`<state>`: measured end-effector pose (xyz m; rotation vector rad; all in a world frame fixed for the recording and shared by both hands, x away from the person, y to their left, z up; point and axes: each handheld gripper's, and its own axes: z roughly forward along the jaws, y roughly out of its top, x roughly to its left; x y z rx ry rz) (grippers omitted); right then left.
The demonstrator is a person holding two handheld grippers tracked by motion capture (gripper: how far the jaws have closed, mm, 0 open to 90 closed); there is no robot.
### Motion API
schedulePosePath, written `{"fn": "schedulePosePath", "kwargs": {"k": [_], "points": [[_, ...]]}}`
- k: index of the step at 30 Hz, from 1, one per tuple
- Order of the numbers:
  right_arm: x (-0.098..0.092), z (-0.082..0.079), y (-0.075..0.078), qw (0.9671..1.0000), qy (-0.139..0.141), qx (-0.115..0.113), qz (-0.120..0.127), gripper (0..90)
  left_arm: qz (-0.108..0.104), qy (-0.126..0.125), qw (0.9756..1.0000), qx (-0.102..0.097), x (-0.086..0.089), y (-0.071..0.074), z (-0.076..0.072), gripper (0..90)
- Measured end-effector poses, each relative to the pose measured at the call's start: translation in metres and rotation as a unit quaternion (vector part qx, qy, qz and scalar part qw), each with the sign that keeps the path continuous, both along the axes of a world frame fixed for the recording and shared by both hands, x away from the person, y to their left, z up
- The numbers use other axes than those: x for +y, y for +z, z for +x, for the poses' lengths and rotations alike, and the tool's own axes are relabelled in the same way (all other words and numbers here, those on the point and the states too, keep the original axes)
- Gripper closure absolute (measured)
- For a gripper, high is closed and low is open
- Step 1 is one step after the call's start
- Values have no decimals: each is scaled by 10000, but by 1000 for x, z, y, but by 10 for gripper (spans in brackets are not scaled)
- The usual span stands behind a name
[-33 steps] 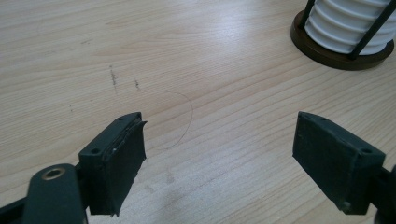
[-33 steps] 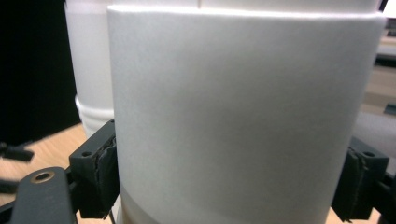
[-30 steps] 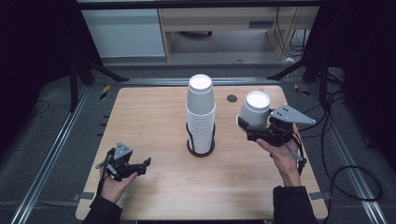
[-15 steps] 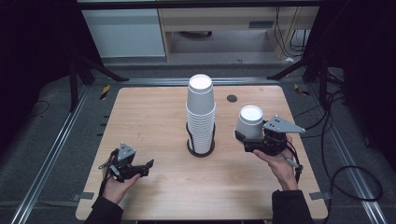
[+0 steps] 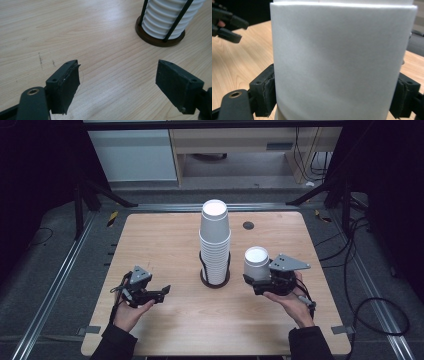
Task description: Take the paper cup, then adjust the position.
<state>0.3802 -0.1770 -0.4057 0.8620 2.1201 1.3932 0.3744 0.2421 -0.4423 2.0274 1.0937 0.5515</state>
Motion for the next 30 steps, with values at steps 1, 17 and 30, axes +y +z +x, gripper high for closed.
{"fn": "schedulePosePath", "kwargs": {"k": [1, 17, 30], "points": [[1, 0, -1, 10000, 25, 17, -49, 149, -11, -32, 10000, 8, 0, 0, 1, 184], [34, -9, 2, 9937, 1089, 6, -270, 148, -381, -592, 9975, -7, -2, 12, -7, 198], [43, -8, 2, 9877, 1520, 36, -355, 148, -281, -932, 9952, 33, -14, 19, -12, 201]]}}
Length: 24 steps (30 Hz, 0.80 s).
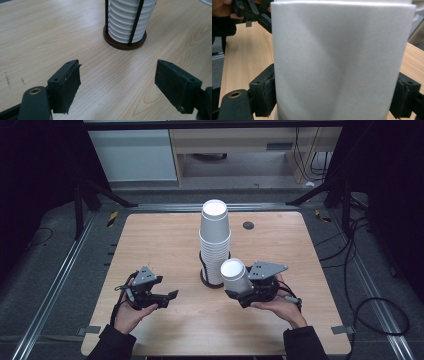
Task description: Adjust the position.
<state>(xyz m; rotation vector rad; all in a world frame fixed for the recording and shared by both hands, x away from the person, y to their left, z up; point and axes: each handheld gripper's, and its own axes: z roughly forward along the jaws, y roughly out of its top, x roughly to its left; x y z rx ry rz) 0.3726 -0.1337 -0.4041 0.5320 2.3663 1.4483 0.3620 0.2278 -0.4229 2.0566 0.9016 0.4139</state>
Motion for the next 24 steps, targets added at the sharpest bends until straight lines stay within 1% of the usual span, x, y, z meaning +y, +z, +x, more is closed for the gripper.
{"fn": "schedulePosePath", "kwargs": {"k": [2, 4, 5, 8, 11, 16, 21, 24], "points": [[3, 0, -1, 10000, 70, 15, -26, 147, 16, -26, 10000, 7, 0, 2, -1, 204], [7, -1, -1, 9998, 128, -22, -145, 147, 53, -30, 10000, -18, 0, 4, -2, 204], [8, -2, -1, 9997, 169, -25, -171, 148, 34, -47, 10000, -19, 0, 6, -2, 204], [13, -2, -1, 9995, 275, 13, -164, 147, 32, -94, 9999, -31, -2, 11, -1, 203], [17, 0, -2, 9992, 349, 41, -194, 147, -39, -197, 9998, -54, -7, 16, 4, 202], [20, 3, -5, 9987, 425, 62, -284, 147, -82, -419, 9990, -93, -16, 26, 9, 198], [27, 3, -6, 9978, 560, 62, -352, 147, -73, -573, 9982, -181, -24, 35, 6, 197], [32, 4, -8, 9971, 652, 108, -388, 147, -177, -674, 9975, -147, -25, 34, 4, 196]]}}
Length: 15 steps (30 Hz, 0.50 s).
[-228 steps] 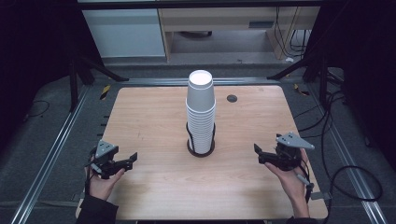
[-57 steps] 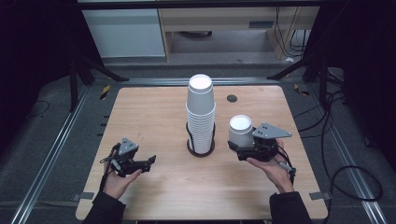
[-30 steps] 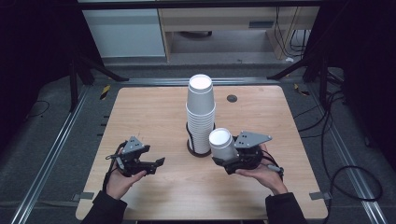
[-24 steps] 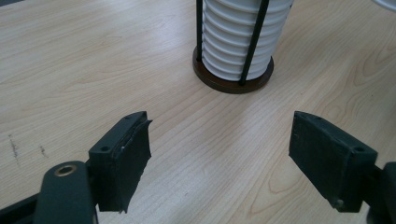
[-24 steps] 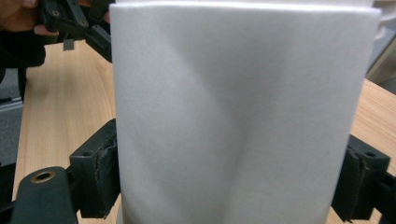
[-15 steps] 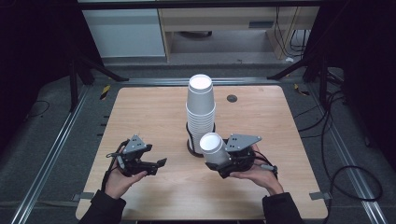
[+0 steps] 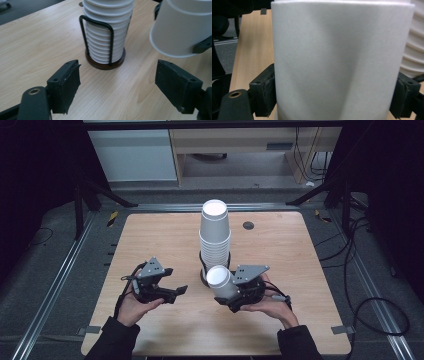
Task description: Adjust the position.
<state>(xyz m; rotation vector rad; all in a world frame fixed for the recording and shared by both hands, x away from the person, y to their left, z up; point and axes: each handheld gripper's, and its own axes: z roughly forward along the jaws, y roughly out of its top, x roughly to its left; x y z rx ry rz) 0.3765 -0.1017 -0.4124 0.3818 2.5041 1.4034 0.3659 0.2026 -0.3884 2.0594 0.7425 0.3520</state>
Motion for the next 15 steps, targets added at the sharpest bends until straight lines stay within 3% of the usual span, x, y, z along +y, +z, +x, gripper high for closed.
{"fn": "schedulePosePath", "kwargs": {"k": [6, 15], "points": [[8, 1, -7, 9999, 89, 48, -83, 147, 61, -142, 9999, 30, -8, -5, 2, 197], [17, 2, -14, 9996, 192, 105, -201, 148, -128, -371, 9992, 121, -11, -3, 1, 195]]}}
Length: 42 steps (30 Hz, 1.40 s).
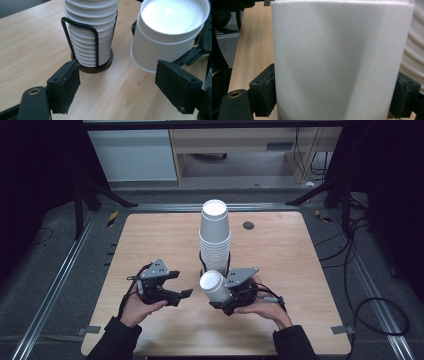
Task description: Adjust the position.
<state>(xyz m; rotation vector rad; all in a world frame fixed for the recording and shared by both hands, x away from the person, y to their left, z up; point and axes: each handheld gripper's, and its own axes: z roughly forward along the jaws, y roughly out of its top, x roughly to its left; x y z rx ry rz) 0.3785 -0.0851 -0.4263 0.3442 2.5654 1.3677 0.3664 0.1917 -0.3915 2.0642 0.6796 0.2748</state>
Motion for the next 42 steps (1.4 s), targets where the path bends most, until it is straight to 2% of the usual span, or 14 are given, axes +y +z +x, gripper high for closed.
{"fn": "schedulePosePath", "kwargs": {"k": [14, 20, 26, 42], "points": [[12, 2, -5, 9995, 133, -18, -275, 150, -26, -257, 9996, 63, -6, 0, -3, 172], [23, 3, -4, 9988, 125, -133, -445, 151, -46, -359, 9993, -5, -3, 2, -5, 165], [37, 4, -2, 9979, 215, -246, -558, 152, -89, -392, 9992, 33, -2, 2, -5, 166], [62, 3, -1, 9937, 476, -447, -913, 154, 123, -562, 9982, 176, -10, -3, -5, 176]]}}
